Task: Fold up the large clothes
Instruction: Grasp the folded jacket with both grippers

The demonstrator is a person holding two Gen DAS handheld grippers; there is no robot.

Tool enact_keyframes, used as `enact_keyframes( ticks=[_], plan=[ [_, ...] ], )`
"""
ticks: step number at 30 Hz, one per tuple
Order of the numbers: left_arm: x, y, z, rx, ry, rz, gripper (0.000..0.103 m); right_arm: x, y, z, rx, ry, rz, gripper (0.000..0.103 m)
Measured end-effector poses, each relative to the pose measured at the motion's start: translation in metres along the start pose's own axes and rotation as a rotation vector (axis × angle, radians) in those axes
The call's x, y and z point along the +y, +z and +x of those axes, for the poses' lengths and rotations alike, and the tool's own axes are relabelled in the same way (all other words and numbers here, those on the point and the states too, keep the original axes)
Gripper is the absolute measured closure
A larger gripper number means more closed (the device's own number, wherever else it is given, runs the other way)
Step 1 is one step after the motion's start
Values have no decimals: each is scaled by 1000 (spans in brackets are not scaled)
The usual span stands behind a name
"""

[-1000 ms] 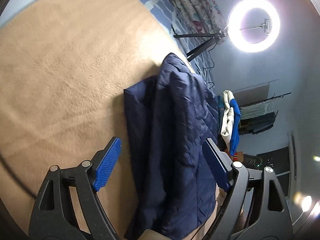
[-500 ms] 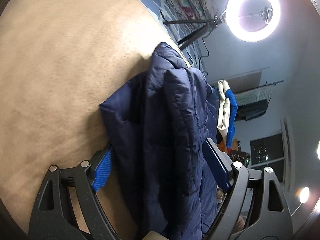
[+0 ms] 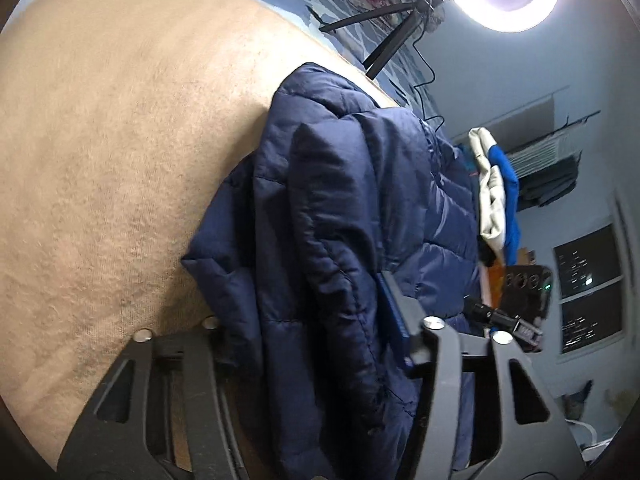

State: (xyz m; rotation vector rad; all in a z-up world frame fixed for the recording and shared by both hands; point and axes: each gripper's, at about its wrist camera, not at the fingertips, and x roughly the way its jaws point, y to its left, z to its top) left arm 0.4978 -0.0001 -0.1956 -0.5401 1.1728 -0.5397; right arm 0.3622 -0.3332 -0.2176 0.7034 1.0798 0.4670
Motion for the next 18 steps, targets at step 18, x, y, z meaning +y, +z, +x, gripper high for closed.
enact_keyframes(
  ticks=[18],
  plan=[
    [-59, -36, -29, -65, 175, 169, 87, 86, -20, -37, -1, -289, -214, 82]
  ],
)
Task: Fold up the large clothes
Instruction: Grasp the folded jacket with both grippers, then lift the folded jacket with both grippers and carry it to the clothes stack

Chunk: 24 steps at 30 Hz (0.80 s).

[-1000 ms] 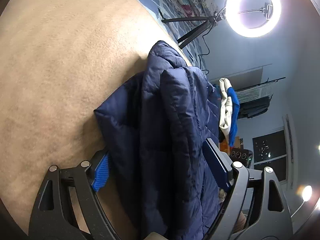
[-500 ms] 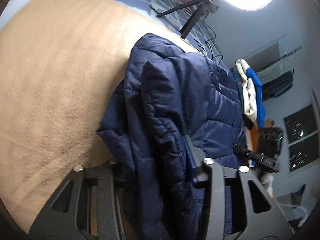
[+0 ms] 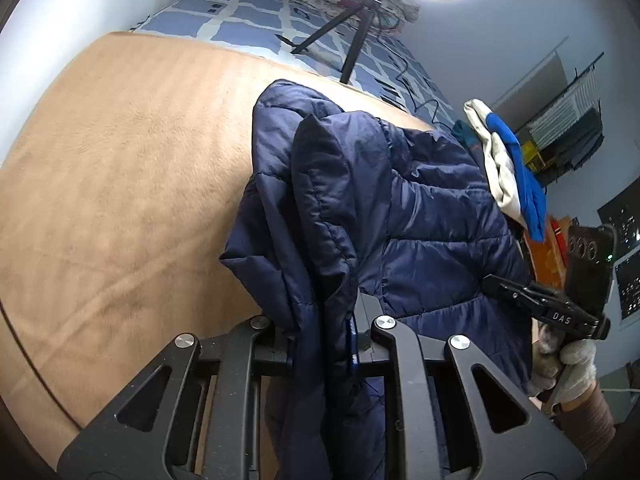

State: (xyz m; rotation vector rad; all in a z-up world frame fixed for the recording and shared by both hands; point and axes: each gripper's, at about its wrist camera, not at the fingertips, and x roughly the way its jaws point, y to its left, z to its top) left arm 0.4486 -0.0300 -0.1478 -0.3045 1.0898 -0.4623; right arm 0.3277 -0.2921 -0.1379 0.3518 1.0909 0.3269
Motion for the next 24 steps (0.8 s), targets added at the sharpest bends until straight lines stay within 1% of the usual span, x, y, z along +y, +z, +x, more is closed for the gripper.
enact_keyframes(
  ticks=[6, 9, 15, 20, 24],
  plan=[
    [-27, -23, -13, 6, 17, 44, 88, 19, -12, -25, 16, -83, -66, 83],
    [-44, -33, -19, 9, 8, 61, 88, 23, -21, -40, 15, -112, -87, 84],
    [-79, -46, -31, 5, -19, 94, 88, 20, -33, -75, -5, -148, -99, 84],
    [-117, -53, -39, -6, -36, 138, 88, 15, -46, -110, -35, -181, -109, 84],
    [-150, -55, -41, -14, -65, 168, 88, 6, -57, -140, -64, -207, -111, 84]
  ],
)
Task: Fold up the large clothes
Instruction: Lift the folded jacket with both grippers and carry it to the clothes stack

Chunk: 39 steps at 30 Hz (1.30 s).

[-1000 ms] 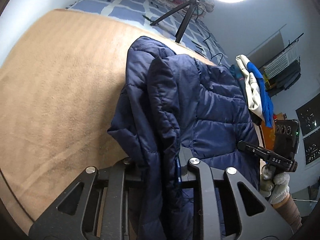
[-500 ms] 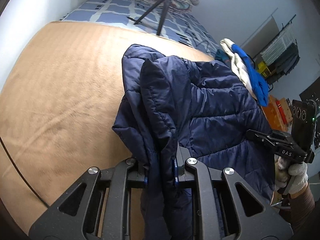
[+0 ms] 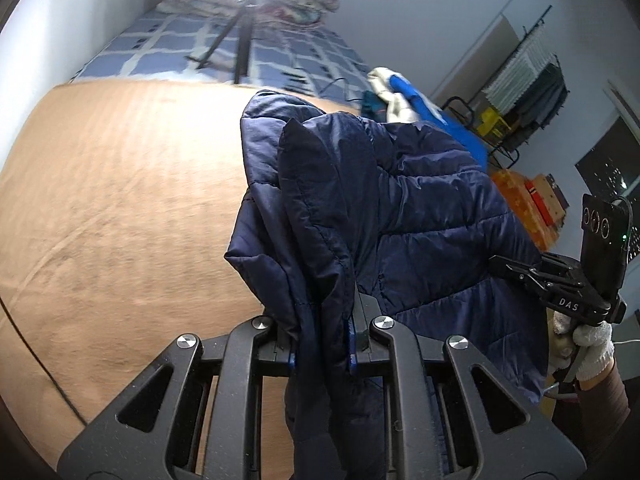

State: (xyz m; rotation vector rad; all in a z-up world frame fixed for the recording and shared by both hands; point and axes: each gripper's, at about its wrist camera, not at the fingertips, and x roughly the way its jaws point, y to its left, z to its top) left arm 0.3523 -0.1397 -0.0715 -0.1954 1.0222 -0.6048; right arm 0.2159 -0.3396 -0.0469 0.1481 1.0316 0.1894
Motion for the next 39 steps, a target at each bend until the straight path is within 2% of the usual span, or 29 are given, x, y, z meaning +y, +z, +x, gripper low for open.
enact_keyframes(
  ticks=[12, 23, 29, 39],
  plan=[
    [-94, 18, 30, -28, -51, 99, 88, -62, -16, -73, -76, -78, 29, 85],
    [-170, 41, 58, -74, -63, 228, 88, -119, -19, -110, -142, -146, 68, 85],
    [-205, 72, 84, -106, -85, 293, 88, -149, -8, -132, -193, -198, 73, 85],
    [-243, 160, 141, -173, -112, 346, 89, -220, 44, -137, -263, -271, 93, 86]
  ],
)
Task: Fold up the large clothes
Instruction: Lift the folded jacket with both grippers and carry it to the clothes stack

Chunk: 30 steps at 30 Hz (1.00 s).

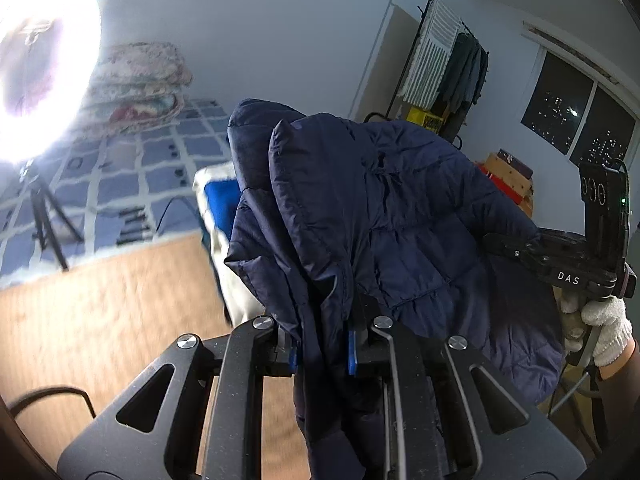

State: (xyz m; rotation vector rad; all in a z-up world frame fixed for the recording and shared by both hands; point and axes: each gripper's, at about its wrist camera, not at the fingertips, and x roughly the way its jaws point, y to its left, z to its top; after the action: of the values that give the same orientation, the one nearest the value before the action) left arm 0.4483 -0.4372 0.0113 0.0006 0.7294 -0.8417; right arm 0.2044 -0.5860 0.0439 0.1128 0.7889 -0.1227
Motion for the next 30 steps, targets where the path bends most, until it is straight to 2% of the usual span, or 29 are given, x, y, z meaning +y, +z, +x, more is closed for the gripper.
enact_keyframes(
  ticks=[9, 14, 19, 23, 30],
  plan=[
    [6, 67, 69, -44, 33, 20, 89, -44, 61, 56, -23, -51, -27, 86],
    [17, 94, 111, -58, 66, 22, 89, -69, 90, 95, -32, -58, -38, 86],
    [33, 97, 145, -47, 93, 5, 89, -90, 106, 139, -25, -53, -31, 86],
    [45, 89, 165, -20, 121, -5, 89, -98, 104, 170, 13, -45, -36, 86],
    [53, 78, 175, -5, 144, 1, 89, -117, 106, 202, 63, -42, -30, 85]
  ],
)
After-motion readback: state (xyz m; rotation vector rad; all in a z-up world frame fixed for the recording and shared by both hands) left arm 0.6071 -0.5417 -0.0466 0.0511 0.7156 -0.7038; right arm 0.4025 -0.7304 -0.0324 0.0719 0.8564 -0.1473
